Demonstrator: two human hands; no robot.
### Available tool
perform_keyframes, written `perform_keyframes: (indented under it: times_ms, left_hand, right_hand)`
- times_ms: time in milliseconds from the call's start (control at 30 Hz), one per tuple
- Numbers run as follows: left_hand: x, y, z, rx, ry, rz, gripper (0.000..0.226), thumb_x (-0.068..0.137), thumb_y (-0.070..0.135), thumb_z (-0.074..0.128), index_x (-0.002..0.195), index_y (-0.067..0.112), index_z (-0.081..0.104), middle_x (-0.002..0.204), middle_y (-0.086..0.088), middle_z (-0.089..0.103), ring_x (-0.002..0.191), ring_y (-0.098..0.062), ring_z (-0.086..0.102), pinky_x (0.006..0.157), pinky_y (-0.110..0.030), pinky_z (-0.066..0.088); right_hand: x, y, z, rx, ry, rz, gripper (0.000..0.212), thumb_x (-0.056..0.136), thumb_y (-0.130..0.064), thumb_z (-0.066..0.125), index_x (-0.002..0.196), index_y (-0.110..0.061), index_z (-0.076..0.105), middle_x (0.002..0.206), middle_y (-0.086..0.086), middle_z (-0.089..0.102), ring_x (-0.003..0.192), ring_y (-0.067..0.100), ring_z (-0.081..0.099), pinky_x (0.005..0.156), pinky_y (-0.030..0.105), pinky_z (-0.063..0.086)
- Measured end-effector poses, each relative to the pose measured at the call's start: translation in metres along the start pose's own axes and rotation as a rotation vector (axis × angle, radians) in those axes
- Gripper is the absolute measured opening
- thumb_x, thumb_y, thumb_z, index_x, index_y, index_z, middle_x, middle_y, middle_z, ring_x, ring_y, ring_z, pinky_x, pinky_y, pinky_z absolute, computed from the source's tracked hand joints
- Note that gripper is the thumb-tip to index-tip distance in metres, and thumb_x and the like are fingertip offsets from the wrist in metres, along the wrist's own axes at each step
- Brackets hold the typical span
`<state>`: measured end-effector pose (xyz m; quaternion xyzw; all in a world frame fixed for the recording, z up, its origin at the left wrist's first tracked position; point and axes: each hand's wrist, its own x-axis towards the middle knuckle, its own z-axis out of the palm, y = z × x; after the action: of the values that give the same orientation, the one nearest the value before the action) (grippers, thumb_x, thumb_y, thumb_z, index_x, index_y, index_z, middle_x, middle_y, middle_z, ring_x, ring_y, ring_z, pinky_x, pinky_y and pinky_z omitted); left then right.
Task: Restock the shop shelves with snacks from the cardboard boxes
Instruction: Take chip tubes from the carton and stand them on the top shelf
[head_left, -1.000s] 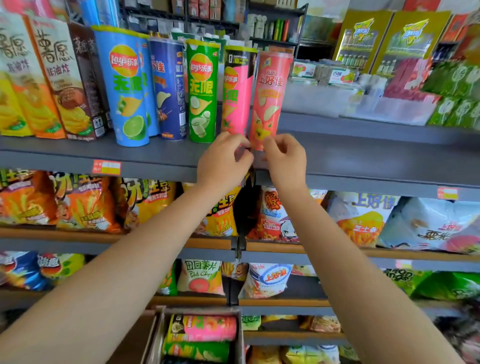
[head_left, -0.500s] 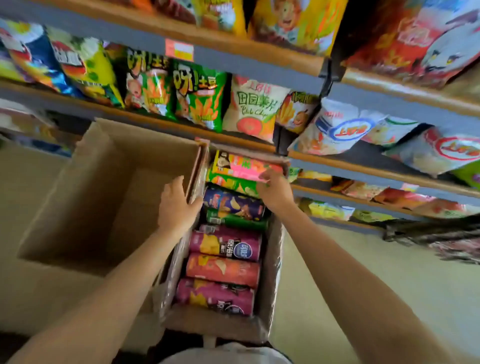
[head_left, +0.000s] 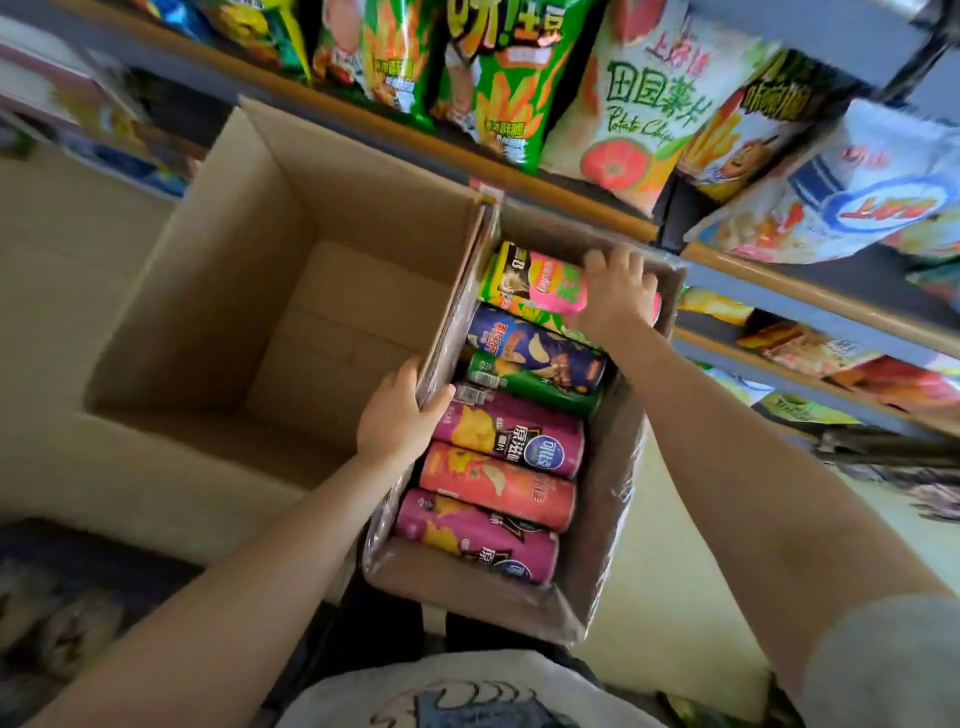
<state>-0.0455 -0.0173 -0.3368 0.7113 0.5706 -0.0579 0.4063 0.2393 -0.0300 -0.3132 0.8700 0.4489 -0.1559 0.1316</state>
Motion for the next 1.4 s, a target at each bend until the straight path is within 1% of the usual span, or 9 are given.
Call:
perform_keyframes:
  times_ms: [200,267,367,500,567,667,767,1100,1400]
  left_hand:
    - [-0.013,0.011,-0.020,-0.203,0.274,0.225,0.022,0.091,0.023,0.066,0.110,0.013,0.066,0.109,-0.004,0.060,0.100,-0.021,0.061,0.087,-0.030,0.048]
    - [-0.022,0.025,-0.032,-0.531,0.079,0.111,0.020,0.089,0.031,0.069,0.108,0.023,0.065,0.107,0.000,0.066,0.096,-0.013,0.066,0.084,-0.026,0.051]
    - [-0.027,0.041,-0.036,-0.954,-0.303,-0.086,0.072,0.067,0.048,0.077,0.129,0.022,0.052,0.114,-0.004,0.068,0.102,-0.017,0.068,0.085,-0.033,0.056]
    - [-0.035,0.041,-0.031,-1.021,-0.333,-0.045,0.050,0.068,0.005,0.085,0.112,0.012,0.062,0.095,-0.004,0.076,0.083,-0.017,0.073,0.075,-0.034,0.056]
    - [-0.039,0.036,-0.032,-0.894,-0.270,-0.061,0.051,0.065,0.002,0.087,0.105,0.021,0.061,0.088,0.001,0.075,0.073,-0.009,0.072,0.068,-0.028,0.055]
    - [-0.041,0.026,-0.034,-0.763,-0.259,-0.040,0.056,0.062,0.021,0.091,0.108,0.030,0.061,0.093,0.003,0.074,0.076,-0.008,0.072,0.065,-0.024,0.054]
    - [-0.043,0.023,-0.032,-0.720,-0.269,-0.019,0.053,0.067,0.022,0.090,0.110,0.033,0.060,0.096,0.005,0.074,0.082,-0.009,0.073,0.069,-0.025,0.053]
    - [-0.038,0.026,-0.028,-0.615,-0.335,0.013,0.049,0.063,0.039,0.087,0.105,0.045,0.061,0.098,0.013,0.075,0.085,-0.008,0.073,0.081,-0.035,0.057]
    - [-0.041,0.028,-0.044,-0.585,-0.419,-0.018,0.049,0.063,0.039,0.088,0.106,0.035,0.065,0.095,0.006,0.077,0.085,-0.014,0.074,0.074,-0.030,0.057]
  right_hand:
    - [-0.069,-0.026,-0.006,0.818,-0.034,0.143,0.052,0.077,-0.038,0.079,0.107,-0.019,0.042,0.087,-0.006,0.056,0.077,0.020,0.058,0.062,0.030,0.042]
    - [-0.097,-0.038,-0.009,0.996,-0.058,0.135,0.045,0.080,-0.040,0.077,0.108,-0.024,0.046,0.086,-0.013,0.059,0.074,0.008,0.058,0.059,0.022,0.043]
    - [-0.125,-0.053,-0.005,1.097,-0.147,0.013,0.033,0.089,-0.043,0.070,0.111,-0.023,0.056,0.093,-0.010,0.065,0.079,0.005,0.059,0.069,0.023,0.046]
    - [-0.142,-0.057,0.018,1.321,-0.288,0.069,0.037,0.097,-0.043,0.052,0.096,-0.011,0.069,0.081,0.001,0.068,0.076,0.016,0.064,0.075,0.038,0.053]
    - [-0.142,-0.047,0.040,1.085,-0.326,0.088,0.034,0.097,-0.043,0.052,0.086,-0.015,0.067,0.084,0.006,0.070,0.081,0.024,0.066,0.079,0.040,0.053]
    - [-0.158,-0.034,0.076,0.413,-0.532,-0.029,0.045,0.096,-0.052,0.053,0.103,-0.009,0.065,0.108,0.014,0.067,0.104,0.031,0.063,0.082,0.032,0.046]
    - [-0.176,-0.036,0.099,0.182,-0.513,-0.086,0.057,0.091,-0.057,0.056,0.120,-0.009,0.060,0.124,0.013,0.058,0.114,0.031,0.058,0.093,0.037,0.051]
    - [-0.191,-0.058,0.102,-0.067,-0.441,-0.142,0.038,0.101,-0.020,0.046,0.136,-0.007,0.047,0.138,0.014,0.052,0.125,0.030,0.053,0.102,0.040,0.042]
    - [-0.186,-0.039,0.085,-0.111,-0.475,-0.223,0.090,0.070,-0.043,0.084,0.140,-0.010,0.038,0.143,0.012,0.040,0.134,0.029,0.040,0.112,0.047,0.032]
